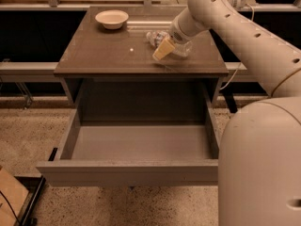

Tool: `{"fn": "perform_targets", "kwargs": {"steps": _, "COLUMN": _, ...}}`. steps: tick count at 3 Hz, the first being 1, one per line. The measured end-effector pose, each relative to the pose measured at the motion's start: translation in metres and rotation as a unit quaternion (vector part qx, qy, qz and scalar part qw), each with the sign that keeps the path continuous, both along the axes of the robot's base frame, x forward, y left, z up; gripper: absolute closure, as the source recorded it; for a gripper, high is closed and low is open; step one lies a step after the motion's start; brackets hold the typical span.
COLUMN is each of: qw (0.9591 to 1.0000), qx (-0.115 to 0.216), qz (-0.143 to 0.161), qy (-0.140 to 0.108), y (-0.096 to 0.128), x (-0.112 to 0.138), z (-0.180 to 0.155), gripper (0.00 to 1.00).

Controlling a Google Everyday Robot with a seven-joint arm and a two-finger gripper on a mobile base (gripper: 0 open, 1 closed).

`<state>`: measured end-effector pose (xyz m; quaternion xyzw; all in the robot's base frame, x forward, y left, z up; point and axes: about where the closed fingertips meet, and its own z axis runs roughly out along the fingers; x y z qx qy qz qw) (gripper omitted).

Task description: Pick water bottle from top drawer and place on counter

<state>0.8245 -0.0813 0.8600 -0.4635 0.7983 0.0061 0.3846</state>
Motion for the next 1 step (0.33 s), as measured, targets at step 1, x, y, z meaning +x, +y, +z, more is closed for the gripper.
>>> {"fn": "perform_targets", "kwargs": {"steps": 1, "qw": 1.0000, "qx": 0.000, "qz": 0.000, "qy": 0.000, "y": 0.0000, "x": 0.0000, "z": 0.0000, "gripper": 0.00}}
